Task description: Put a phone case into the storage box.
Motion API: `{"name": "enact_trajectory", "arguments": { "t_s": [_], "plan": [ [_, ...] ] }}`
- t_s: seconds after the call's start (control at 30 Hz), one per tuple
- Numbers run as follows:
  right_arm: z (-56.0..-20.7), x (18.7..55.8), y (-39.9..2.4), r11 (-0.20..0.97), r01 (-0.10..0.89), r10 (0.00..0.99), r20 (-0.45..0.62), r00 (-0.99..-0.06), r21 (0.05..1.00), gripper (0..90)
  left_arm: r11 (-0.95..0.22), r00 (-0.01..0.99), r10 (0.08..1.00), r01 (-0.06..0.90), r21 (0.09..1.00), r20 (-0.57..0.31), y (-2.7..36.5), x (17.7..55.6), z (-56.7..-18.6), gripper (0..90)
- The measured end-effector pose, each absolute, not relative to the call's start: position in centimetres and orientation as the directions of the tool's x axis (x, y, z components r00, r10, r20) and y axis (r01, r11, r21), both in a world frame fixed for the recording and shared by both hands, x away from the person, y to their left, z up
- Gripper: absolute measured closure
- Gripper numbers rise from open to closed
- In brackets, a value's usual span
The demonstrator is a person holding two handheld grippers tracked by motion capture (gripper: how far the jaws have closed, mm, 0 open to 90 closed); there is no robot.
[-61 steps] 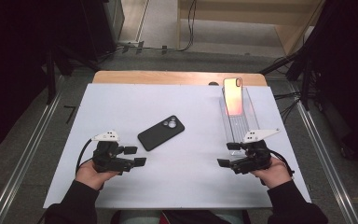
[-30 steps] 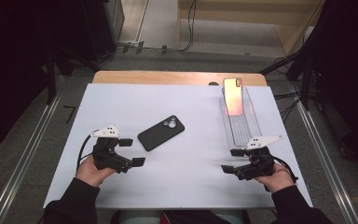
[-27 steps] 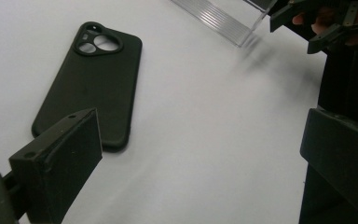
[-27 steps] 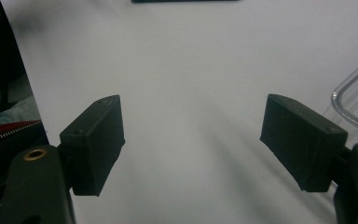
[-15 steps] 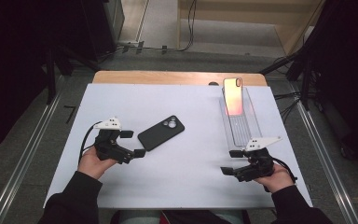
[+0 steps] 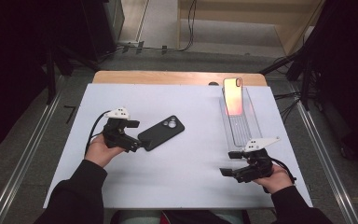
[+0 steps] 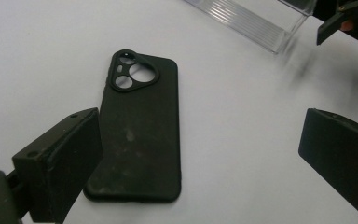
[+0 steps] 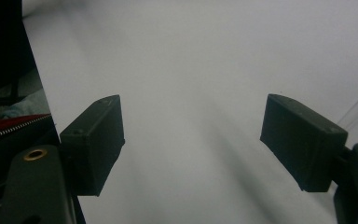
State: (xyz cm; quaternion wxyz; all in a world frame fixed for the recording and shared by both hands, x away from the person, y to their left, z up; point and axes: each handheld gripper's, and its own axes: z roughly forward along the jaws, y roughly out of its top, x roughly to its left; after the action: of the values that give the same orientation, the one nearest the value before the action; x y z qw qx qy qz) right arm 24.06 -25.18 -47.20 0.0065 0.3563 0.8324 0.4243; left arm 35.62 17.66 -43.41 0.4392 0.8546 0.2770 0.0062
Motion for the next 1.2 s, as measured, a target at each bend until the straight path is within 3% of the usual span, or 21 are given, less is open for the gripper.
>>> {"name": "enact_trajectory", "arguments": {
  "t_s": [0.63, 0.93, 1.03, 1.2],
  "plan": [
    [-47.2, 24.2, -25.3, 0.385, 0.586, 0.601, 0.288, -0.746, 0.713, 19.4, -0.486, 0.844, 0.472, 0.489, 0.724, -0.253, 14.5, 39.9, -44.3, 2.4],
    [-47.2, 24.2, -25.4, 0.381, 0.593, 0.603, 0.295, -0.741, 0.71, 19.4, -0.51, 0.853, 0.48, 0.461, 0.727, -0.204, 12.7, 41.1, -44.7, 4.3],
    [-47.3, 24.2, -25.5, 0.379, 0.592, 0.604, 0.294, -0.74, 0.711, 19.4, -0.491, 0.844, 0.481, 0.484, 0.724, -0.238, 12.5, 41.3, -45.1, 4.6],
    [-47.3, 24.0, -25.7, 0.372, 0.6, 0.61, 0.301, -0.733, 0.708, 19.5, -0.518, 0.84, 0.508, 0.475, 0.712, -0.191, 12.1, 41.3, -45.7, 8.0]
  ]
}}
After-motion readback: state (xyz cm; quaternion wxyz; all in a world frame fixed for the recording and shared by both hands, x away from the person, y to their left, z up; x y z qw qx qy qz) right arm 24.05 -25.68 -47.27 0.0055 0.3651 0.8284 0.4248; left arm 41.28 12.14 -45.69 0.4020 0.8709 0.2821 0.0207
